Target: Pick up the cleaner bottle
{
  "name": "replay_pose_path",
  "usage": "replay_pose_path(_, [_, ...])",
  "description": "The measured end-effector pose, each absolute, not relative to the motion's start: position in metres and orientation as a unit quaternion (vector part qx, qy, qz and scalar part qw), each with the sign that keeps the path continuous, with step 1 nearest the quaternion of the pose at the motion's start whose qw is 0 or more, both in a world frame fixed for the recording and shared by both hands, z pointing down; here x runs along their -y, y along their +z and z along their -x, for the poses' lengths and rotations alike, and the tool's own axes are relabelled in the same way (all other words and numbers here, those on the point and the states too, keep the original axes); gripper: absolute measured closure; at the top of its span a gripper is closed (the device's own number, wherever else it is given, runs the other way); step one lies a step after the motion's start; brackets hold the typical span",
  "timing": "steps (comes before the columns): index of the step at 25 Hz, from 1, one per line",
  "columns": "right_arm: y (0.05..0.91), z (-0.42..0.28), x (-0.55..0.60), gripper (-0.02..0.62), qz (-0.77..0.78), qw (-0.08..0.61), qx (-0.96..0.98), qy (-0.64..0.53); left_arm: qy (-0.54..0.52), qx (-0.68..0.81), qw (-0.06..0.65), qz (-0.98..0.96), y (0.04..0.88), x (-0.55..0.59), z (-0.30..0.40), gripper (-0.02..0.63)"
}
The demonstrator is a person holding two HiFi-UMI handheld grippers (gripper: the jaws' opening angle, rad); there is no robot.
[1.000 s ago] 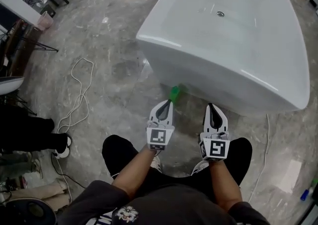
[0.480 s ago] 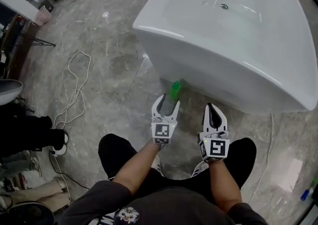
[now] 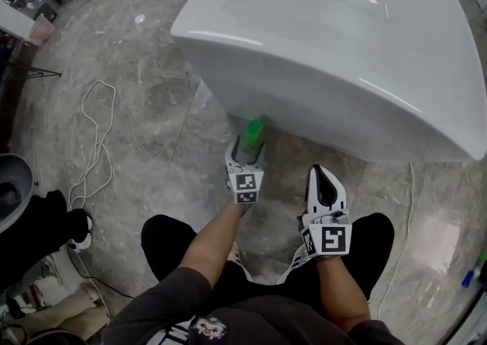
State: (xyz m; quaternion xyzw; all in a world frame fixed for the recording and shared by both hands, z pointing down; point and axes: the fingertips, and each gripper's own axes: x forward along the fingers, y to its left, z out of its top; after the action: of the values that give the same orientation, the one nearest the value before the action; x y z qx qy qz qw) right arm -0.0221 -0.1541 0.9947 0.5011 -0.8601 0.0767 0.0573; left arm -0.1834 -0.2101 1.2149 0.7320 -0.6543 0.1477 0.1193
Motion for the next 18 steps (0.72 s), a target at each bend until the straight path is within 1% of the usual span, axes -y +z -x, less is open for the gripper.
replay_pose_path(3, [0.993, 0.014, 0.147, 0.578, -0.506, 0.053, 0.857, 0.084, 0.149, 0.659, 0.131, -0.726, 1.237, 0.221, 0.178, 0.291])
replay_pose_path(6, [0.991, 0.011, 0.136, 0.578, -0.503, 0.066, 0.859, 0.07, 0.149, 0.661, 0.137, -0.722, 1.251, 0.231, 0.177, 0.291])
replay_pose_path(10, [0.979, 0.018, 0.126, 0.578, -0.489, 0.067, 0.869, 0.037, 0.144, 0.668, 0.127, -0.719, 1.261, 0.249, 0.181, 0.292])
replay_pose_path(14, [0.987, 0.021, 0.118, 0.578, -0.476, 0.08, 0.875, 0.034, 0.144, 0.662, 0.112, -0.727, 1.267, 0.258, 0.179, 0.293])
replay_pose_path(18, [0.993, 0.015, 0.118, 0.578, -0.477, 0.089, 0.873, 0.033, 0.142, 0.659, 0.112, -0.73, 1.275, 0.263, 0.173, 0.293])
